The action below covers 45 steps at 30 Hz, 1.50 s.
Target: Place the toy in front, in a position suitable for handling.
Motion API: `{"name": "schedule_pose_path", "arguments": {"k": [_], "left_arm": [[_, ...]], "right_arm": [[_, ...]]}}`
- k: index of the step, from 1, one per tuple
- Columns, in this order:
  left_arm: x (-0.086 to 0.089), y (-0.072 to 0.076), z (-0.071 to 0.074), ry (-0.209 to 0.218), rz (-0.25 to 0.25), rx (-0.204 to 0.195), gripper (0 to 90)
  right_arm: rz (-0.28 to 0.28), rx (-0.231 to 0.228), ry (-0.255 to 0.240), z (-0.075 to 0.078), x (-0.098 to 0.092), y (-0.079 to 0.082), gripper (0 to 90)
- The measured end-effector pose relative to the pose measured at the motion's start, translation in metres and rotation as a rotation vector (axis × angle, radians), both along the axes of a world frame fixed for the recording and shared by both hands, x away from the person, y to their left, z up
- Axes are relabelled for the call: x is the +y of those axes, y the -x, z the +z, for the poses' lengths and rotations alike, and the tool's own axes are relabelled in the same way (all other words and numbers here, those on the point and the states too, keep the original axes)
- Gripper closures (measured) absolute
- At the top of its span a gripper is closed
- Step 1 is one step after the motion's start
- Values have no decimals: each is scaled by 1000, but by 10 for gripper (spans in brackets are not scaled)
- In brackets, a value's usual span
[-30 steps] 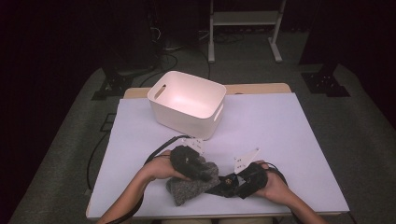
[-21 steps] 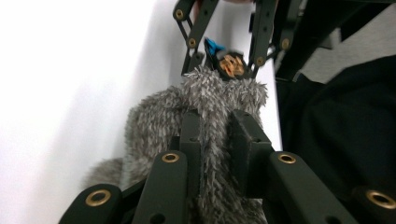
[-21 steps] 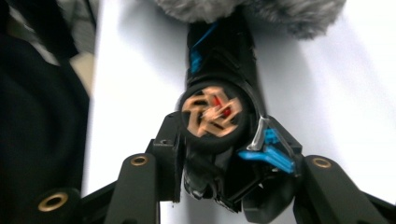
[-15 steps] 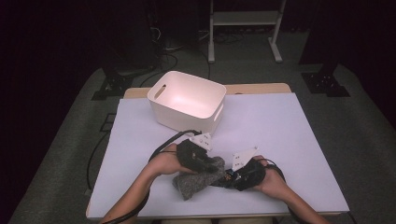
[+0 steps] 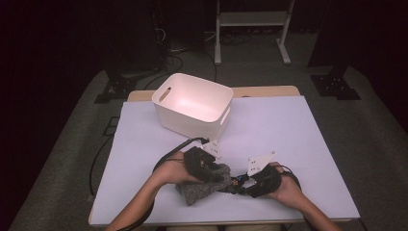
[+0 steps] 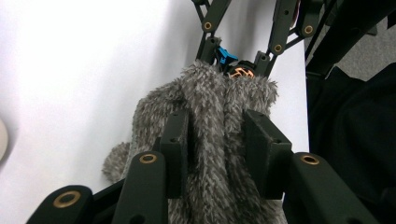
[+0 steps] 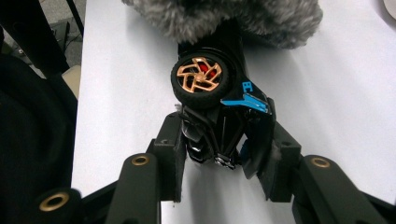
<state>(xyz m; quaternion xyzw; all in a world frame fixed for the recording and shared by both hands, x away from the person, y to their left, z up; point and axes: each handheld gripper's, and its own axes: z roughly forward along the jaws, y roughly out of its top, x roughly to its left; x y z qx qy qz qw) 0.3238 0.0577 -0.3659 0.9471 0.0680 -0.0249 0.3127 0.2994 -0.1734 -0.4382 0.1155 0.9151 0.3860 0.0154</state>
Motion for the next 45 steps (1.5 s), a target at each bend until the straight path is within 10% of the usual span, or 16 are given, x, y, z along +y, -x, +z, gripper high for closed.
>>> {"name": "schedule_pose_path", "arguments": {"k": [12,21,36,45], "left_arm": [[-19,7,2,-27,-64,-102,769],[-57,7,-3,-13,-145,-96,768],[8,-3,-7,15,-29,-56,764],[-25,1,-7,26,-109,-60,764]], "right_arm": [[-11,1,-25,-2,-1,0,567],[-4,-12,-28,-2,0,2,571],[-10,-8,-30,-4,0,2,571],[-8,-6,-30,-4,0,1,570]]}}
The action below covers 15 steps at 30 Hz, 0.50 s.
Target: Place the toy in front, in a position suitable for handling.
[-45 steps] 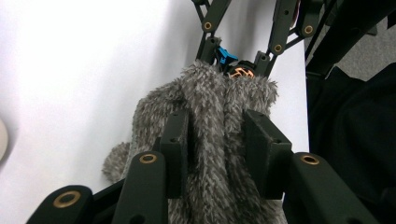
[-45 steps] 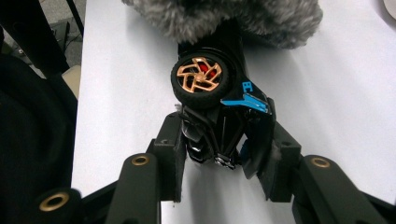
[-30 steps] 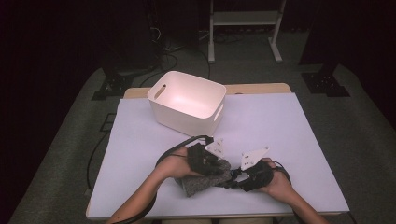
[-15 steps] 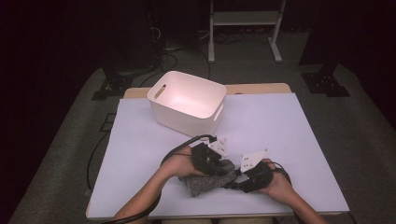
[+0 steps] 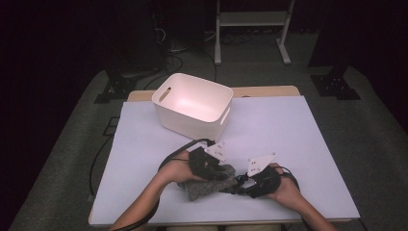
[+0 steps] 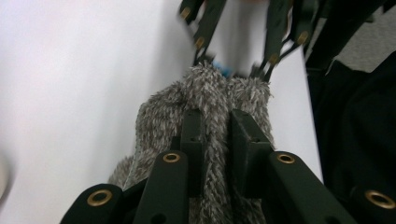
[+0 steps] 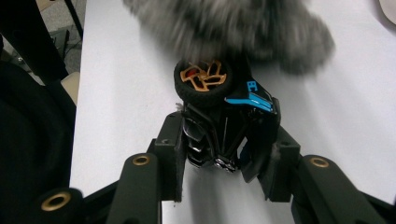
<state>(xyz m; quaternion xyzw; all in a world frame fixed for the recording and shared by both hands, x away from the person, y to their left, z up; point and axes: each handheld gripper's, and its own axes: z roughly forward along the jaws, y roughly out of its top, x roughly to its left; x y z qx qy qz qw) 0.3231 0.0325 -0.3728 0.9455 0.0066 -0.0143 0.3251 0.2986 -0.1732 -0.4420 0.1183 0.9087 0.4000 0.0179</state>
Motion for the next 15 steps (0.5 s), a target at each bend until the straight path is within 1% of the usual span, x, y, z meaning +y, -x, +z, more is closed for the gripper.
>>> {"name": "schedule_pose_path", "arguments": {"k": [2,4,6,7,9,11,13,15], "left_arm": [[-14,1,0,5,-26,-1,764],[-21,1,0,1,-42,-3,764],[-25,1,0,-1,-46,2,763],[-24,0,0,2,-48,9,762],[-18,-3,-1,9,-45,26,760],[-9,-3,-2,18,-23,34,760],[3,-3,0,11,-7,22,759],[17,-3,1,4,21,13,758]], "right_arm": [[-1,5,0,0,0,0,570],[-3,3,-1,0,1,0,570],[0,1,-1,0,0,0,570],[1,3,-2,0,0,0,570],[4,1,3,1,0,0,572],[14,2,16,2,1,0,574],[23,4,24,3,1,-2,574],[33,2,36,4,2,-3,575]]}}
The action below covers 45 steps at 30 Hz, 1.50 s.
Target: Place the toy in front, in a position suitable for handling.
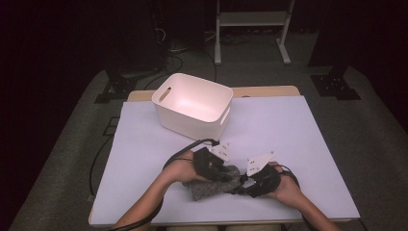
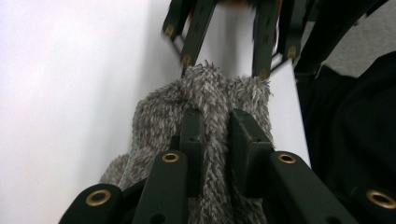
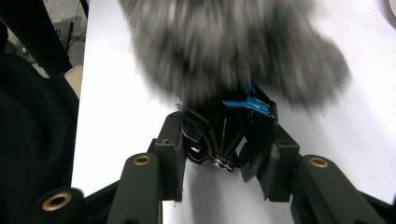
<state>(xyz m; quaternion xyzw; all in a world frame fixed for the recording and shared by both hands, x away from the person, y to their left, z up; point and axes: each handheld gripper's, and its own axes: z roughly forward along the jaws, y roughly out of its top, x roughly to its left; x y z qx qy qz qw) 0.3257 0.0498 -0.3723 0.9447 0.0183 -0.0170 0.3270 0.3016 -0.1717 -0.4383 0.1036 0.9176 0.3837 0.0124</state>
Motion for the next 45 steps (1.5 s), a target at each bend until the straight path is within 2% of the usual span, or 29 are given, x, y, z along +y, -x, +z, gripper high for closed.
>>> {"name": "schedule_pose_path", "arguments": {"k": [4,7,10,14,18,21,23,24,26,29,33,36,40,45], "left_arm": [[33,0,-1,21,77,18,758],[45,2,1,29,102,16,758],[53,1,1,24,105,11,756],[60,0,-4,15,122,8,755],[61,-1,-12,40,127,36,754],[57,-2,-16,46,121,52,753],[55,-3,-19,53,118,59,750],[55,-3,-19,55,119,60,750],[56,-3,-20,65,120,64,750],[56,-1,-23,84,127,79,750],[56,0,-24,86,123,83,749],[55,-1,-24,85,118,85,747],[55,0,-26,106,125,104,747],[53,-1,-26,108,118,105,747]], "right_arm": [[23,-8,38,4,2,-2,575],[28,1,53,6,0,-5,575],[23,9,66,8,-6,-7,575],[5,13,79,9,-18,-6,575],[-11,26,79,9,-29,-7,574],[-9,36,101,10,-27,-7,554],[5,62,118,12,-22,-9,436],[6,47,136,14,-17,-8,394],[20,42,159,16,-9,-7,371],[30,17,183,19,6,-9,371],[46,19,186,26,24,-13,381],[67,9,230,29,38,-15,399],[84,-4,278,30,52,-17,421],[86,-10,305,30,63,-19,510]]}}
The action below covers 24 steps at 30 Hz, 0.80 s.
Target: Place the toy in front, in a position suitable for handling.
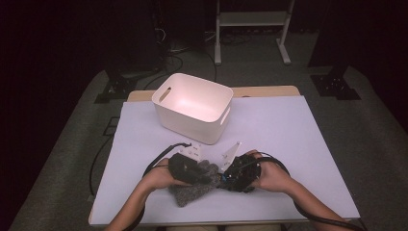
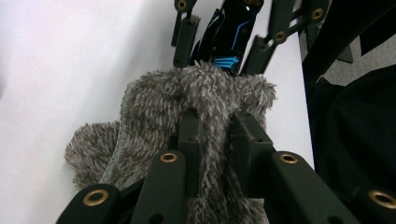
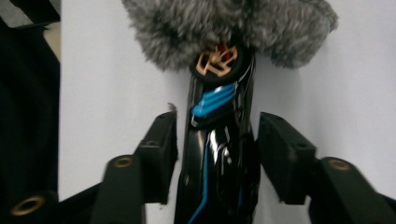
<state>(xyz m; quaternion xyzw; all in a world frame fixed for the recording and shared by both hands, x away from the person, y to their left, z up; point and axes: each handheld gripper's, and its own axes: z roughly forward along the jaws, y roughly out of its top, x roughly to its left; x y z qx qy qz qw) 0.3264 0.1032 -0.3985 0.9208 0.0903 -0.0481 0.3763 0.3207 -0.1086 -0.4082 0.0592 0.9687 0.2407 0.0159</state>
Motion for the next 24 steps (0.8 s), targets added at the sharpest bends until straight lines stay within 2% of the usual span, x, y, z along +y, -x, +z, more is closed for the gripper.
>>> {"name": "schedule_pose_path", "arguments": {"k": [2,3,9,14,16,17,22,24], "left_arm": [[1,-1,0,0,2,-4,747],[2,-2,0,7,5,2,747],[9,-6,-5,46,11,22,745],[8,-8,2,59,6,23,750],[11,-9,12,85,12,13,751],[14,-8,21,93,18,3,752],[19,-7,54,95,23,-66,753],[17,-6,63,95,21,-80,753]], "right_arm": [[-8,-2,0,-1,2,-1,551],[-7,-17,5,-1,2,0,562],[-5,-60,6,-1,1,5,568],[3,-61,-32,0,-2,4,572],[-12,-65,-75,2,-3,4,573],[-12,-51,-106,5,-3,2,573],[-28,-39,-263,17,-3,-5,572],[-32,-39,-312,21,-5,-6,572]]}}
